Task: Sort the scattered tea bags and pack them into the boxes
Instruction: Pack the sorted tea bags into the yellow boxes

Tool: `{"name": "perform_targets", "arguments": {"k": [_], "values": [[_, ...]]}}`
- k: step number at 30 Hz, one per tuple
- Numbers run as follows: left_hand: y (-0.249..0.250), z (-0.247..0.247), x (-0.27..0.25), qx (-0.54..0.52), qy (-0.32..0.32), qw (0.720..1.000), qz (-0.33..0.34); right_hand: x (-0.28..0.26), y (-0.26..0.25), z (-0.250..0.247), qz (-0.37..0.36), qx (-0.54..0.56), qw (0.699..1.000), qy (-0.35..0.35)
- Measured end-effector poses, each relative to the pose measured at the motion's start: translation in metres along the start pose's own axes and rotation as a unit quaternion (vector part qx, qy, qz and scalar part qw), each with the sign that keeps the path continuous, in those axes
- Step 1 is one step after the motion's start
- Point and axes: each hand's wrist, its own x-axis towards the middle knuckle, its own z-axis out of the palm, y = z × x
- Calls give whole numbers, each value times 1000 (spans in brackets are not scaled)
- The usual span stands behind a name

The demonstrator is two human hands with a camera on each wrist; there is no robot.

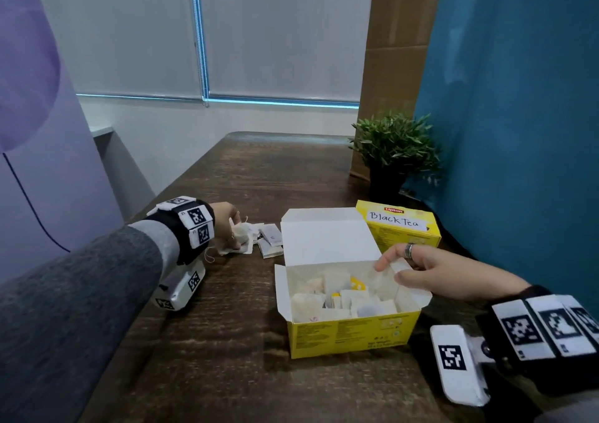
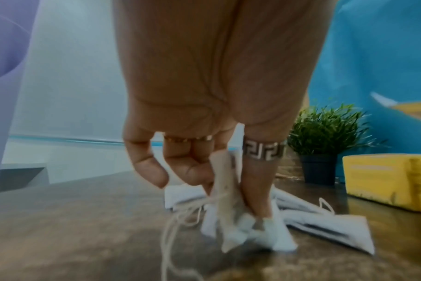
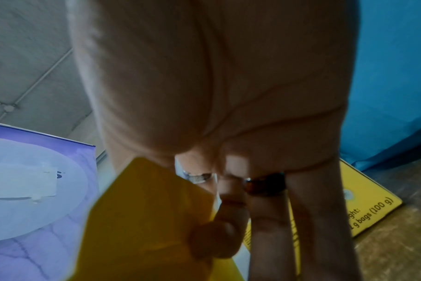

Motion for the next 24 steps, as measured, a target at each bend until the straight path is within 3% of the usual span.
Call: {"name": "perform_targets", "arguments": {"k": [4,6,9,11,16,24], "values": [[3,-18,-12,10,-15,1000,-6,-3,-3,1,9,-5,1000,8],[9,-23,-14,-90,-31,995,-11,-4,-6,1,11,-5,1000,11],[20,-19,-7,-301,-109,947,-15,-6,-9,2,11,-8,1000,19],[31,-10,-3,-345,-135,929,-27,-7,-10,2,9,-16,999,27],[57,0,0,-165,-27,986,-18,-8,-13,3,17,-30,999,36],[53,9,11,-146,-58,985,77,-11,-17,3,15,-32,999,33]]}}
